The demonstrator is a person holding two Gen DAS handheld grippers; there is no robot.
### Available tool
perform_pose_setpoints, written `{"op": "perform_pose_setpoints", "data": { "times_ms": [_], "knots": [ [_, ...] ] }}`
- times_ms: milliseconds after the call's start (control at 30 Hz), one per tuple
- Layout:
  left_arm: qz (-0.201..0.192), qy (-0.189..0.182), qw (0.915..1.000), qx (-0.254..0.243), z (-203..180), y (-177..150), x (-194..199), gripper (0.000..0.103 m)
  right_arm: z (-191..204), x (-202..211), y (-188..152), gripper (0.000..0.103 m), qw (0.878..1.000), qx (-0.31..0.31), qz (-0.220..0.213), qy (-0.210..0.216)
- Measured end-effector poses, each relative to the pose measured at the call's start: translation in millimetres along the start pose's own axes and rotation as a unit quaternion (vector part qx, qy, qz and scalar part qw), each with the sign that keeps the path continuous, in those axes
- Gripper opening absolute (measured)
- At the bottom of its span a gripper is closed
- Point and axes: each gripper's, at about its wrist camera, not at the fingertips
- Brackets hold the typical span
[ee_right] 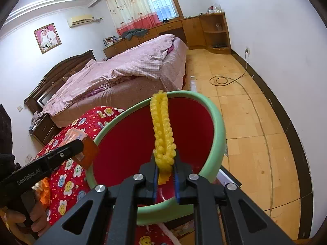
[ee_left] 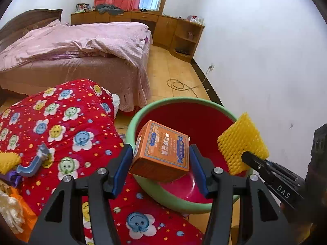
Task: Collect trash
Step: 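Carry both items over the red bucket and open both tools to drop them, then move both tools back over the trash on the bedspread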
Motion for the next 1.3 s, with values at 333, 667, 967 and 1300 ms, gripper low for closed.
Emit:
{"op": "perform_pose_setpoints", "data": {
  "times_ms": [333, 667, 967, 1300],
  "knots": [
    [-0.001, 0.016, 0.9999, 0.002, 1, 0, -1, 0.061, -1, 0, -3, 0.037, 1.000, -0.007, -0.007, 0.002],
    [-0.003, 0.014, 0.9997, 0.019, 10, -5, 21, 0.061, 1, 19, -4, 0.044, 1.000, -0.014, -0.018, 0.008],
    [-0.012, 0.026, 0.9990, 0.036, 24, -19, 55, 0.061, 22, 34, -11, 0.049, 1.000, 0.001, -0.016, 0.023],
    [-0.022, 0.062, 0.9961, 0.058, 53, -38, 100, 0.061, 50, 46, -23, 0.056, 0.999, 0.014, -0.012, 0.048]
  ]
}}
Point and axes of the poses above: each gripper's, at about its wrist camera, not at the fingertips, and x roughly against the way its jaws point, z to its left, y to its top, and after that the axes turned 3 degrees about z, right-handed
